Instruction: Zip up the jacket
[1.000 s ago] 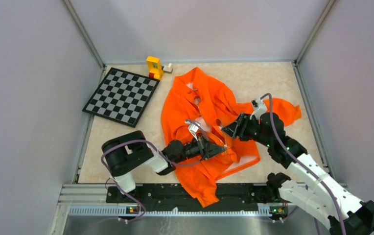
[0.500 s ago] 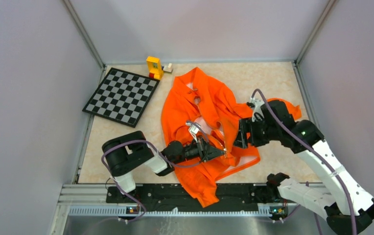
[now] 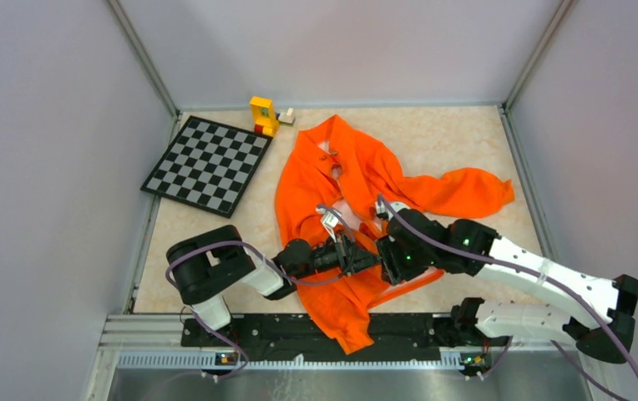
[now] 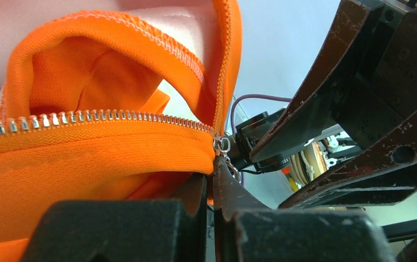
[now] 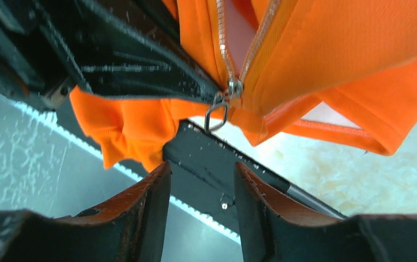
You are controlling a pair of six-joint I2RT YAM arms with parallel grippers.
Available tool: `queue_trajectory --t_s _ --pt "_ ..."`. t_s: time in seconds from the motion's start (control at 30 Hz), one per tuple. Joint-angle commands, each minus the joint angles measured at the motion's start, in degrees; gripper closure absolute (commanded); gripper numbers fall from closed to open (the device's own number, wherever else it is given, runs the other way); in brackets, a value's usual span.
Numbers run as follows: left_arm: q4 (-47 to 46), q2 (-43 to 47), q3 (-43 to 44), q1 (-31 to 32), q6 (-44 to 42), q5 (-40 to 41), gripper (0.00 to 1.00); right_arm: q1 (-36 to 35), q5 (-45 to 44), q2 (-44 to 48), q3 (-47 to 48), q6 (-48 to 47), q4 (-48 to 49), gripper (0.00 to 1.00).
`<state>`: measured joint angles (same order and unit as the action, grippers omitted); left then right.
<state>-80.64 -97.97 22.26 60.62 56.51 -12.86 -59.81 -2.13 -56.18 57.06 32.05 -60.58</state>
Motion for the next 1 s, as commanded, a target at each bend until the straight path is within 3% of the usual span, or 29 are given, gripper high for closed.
queue_trajectory --t_s 0.0,0.17,0.57,0.77,0.97 --pt "-0.06 2.38 0.59 -0.20 -1.19 -0.76 1.00 -4.22 -11.61 -3.36 0.97 5.33 4.39 0.55" --pt "0.48 3.21 0.38 -0.24 -1.73 -0.25 1.00 -6.03 -15.97 -4.76 0.00 7.68 5.76 0.60" --pt "0.20 3.05 0.38 -0.22 -1.50 -0.65 1.00 -6.28 -16.69 -6.62 -1.32 8.47 8.78 0.74" --pt "-0.11 2.57 0.37 -0.24 -1.47 -0.76 1.00 -6.40 -15.18 -7.20 1.29 9.49 6.62 1.00" --pt "-1.14 1.72 0.07 -0.15 -1.91 -1.02 1.00 -6.31 -9.92 -5.82 5.17 11.97 6.12 1.00"
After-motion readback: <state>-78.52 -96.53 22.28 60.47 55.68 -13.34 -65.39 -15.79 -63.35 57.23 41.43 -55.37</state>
